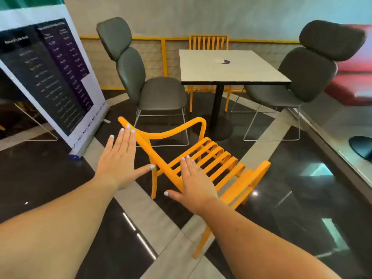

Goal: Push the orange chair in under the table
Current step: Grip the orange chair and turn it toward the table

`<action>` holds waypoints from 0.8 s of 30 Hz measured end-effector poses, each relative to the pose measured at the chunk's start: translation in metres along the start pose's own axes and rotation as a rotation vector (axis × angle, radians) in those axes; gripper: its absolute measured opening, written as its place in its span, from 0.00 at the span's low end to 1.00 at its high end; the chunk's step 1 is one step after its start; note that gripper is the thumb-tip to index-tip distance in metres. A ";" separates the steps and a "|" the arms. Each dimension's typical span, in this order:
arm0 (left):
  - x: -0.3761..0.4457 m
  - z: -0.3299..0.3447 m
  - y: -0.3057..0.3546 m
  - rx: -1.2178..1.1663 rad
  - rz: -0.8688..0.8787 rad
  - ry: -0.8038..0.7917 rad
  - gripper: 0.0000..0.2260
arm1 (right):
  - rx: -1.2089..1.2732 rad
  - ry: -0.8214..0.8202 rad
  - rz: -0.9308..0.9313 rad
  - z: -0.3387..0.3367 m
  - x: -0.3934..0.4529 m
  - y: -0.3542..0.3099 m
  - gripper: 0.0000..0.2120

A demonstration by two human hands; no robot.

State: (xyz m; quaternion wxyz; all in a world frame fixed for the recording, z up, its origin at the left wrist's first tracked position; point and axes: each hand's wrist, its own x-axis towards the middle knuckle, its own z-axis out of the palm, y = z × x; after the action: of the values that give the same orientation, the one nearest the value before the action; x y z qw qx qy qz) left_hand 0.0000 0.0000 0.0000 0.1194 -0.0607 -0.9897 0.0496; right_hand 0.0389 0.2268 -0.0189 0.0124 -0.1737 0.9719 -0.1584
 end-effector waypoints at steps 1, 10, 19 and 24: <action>0.001 0.003 -0.005 0.007 -0.002 -0.017 0.48 | 0.023 -0.045 0.027 0.007 0.005 -0.010 0.47; 0.014 0.040 -0.021 0.001 0.064 -0.083 0.44 | -0.084 -0.078 0.125 0.033 0.017 -0.027 0.38; 0.037 0.048 0.050 -0.035 0.235 -0.332 0.35 | -0.130 -0.031 -0.038 0.027 -0.012 0.022 0.38; 0.034 0.049 0.102 -0.208 0.189 -0.301 0.27 | -0.173 -0.023 -0.130 0.003 -0.049 0.096 0.38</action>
State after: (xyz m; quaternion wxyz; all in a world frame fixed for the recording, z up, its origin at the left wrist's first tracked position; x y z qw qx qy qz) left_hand -0.0332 0.1014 -0.0509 -0.0421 -0.1570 -0.9861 -0.0335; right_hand 0.0531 0.3276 -0.0536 -0.0019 -0.2385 0.9684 -0.0725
